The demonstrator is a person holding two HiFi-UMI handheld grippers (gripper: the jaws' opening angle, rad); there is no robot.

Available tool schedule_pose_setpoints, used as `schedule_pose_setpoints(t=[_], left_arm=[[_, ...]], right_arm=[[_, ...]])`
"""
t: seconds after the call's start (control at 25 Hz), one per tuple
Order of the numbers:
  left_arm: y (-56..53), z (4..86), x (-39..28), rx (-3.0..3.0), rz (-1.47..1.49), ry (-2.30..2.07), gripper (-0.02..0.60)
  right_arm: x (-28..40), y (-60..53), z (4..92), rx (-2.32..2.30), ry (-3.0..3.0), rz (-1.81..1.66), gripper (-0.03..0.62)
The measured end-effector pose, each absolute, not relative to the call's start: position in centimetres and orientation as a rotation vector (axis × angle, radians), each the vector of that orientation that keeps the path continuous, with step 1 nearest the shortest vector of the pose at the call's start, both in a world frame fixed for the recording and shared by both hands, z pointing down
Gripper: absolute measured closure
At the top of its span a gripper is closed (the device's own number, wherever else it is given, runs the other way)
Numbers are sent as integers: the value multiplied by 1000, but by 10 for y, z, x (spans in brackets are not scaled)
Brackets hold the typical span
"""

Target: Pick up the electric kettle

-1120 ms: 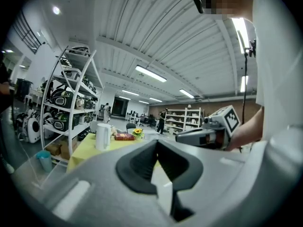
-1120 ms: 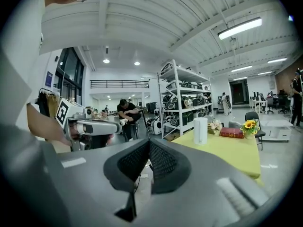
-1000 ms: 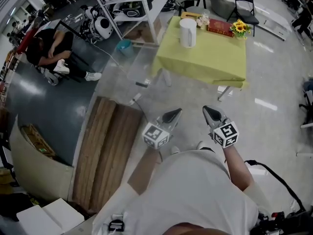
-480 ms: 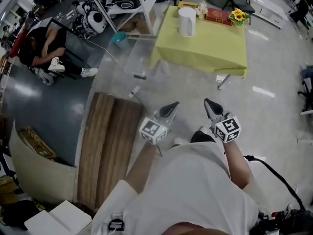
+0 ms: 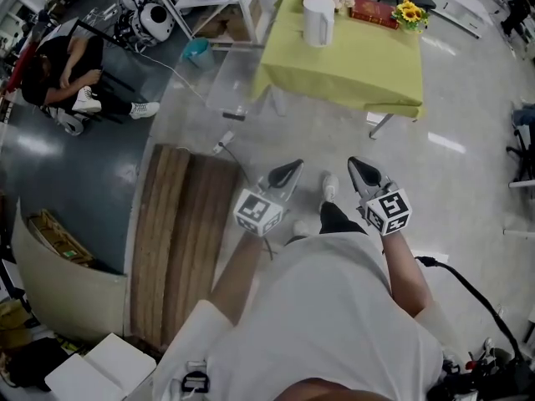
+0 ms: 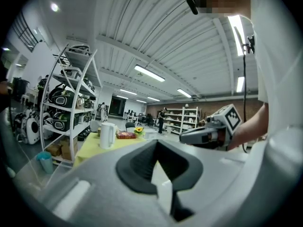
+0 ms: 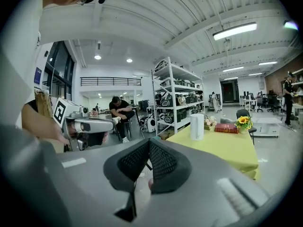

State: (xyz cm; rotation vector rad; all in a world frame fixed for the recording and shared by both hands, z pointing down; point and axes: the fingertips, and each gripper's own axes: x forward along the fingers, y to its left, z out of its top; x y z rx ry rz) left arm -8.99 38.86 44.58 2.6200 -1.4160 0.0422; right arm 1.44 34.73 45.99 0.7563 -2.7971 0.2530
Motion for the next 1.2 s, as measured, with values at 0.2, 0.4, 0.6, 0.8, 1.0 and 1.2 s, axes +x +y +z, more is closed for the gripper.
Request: schedule_pose_setpoints(t=[0.2,0.4,0.6,0.8,1.0,1.2], left_arm=[[374,450,-91,2600,61,-1415,580],[355,454,-93,2572,70,-1419,580],[327,448,-93,2574,78,-1435,580],[288,456,-99,2562,82,-1461,580],[248,456,-102,2533,97,-1484,580],[211,456,-100,2513,131,-1493,580]], right_arm=[[7,330,457,722,-2803,253,591],[0,308,458,671,-2804,237,591],[-6,280,457,633,-2798,183,591],[-16,238,466,593,-2811,214,591],[-20,195,465,541,-2820,209,591],[-20,152,466,511,-2826,220,591]])
